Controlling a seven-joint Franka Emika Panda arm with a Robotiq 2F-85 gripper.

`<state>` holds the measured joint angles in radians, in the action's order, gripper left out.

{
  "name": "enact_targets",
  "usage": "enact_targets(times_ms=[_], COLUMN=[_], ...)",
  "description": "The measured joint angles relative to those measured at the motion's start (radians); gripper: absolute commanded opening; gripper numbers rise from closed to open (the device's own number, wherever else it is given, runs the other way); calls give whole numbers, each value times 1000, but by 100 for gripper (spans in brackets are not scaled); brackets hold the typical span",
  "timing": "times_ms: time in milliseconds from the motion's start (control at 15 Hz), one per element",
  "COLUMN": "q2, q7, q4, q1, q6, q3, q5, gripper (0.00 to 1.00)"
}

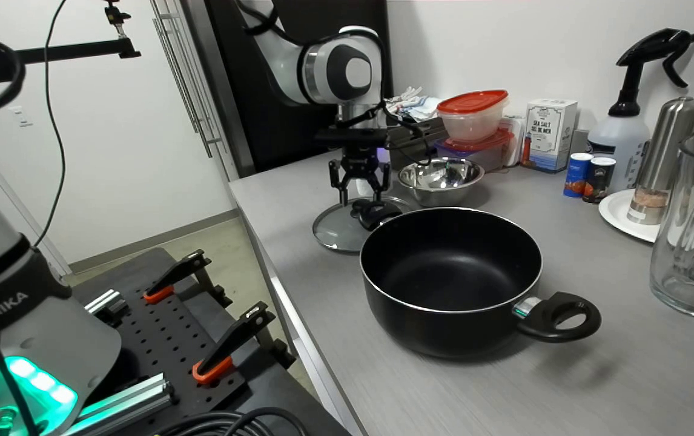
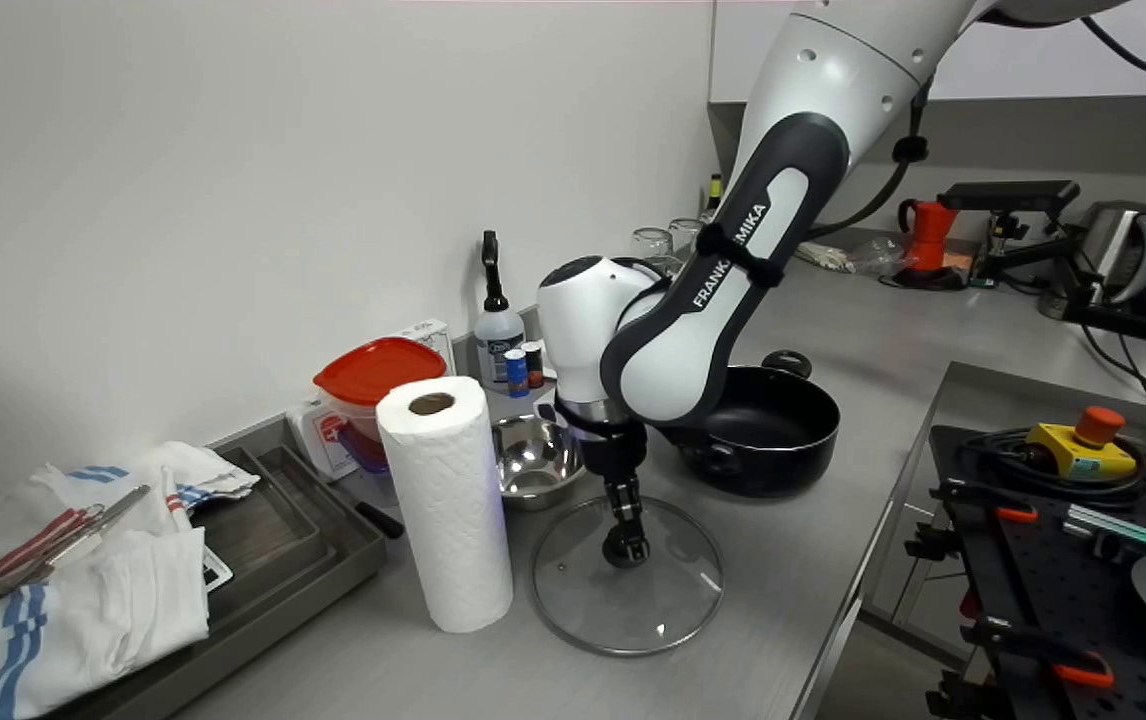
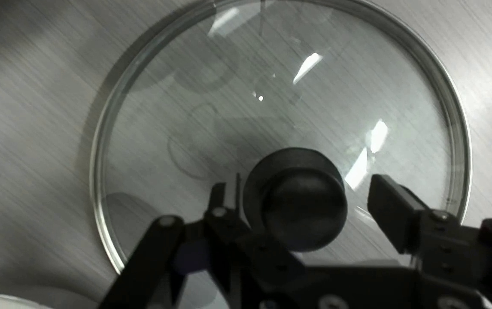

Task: Put the glass lid on the black pot.

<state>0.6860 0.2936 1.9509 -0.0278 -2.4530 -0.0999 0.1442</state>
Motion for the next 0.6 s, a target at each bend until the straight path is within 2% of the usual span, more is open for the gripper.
enact_targets(times_ms=[200, 600], q2=[0, 0], q7=[25, 59], q4=[0, 0], q1=[-9, -22], q6=[0, 0], q3=[-6, -15], q5=[-5, -18], gripper=[23, 23])
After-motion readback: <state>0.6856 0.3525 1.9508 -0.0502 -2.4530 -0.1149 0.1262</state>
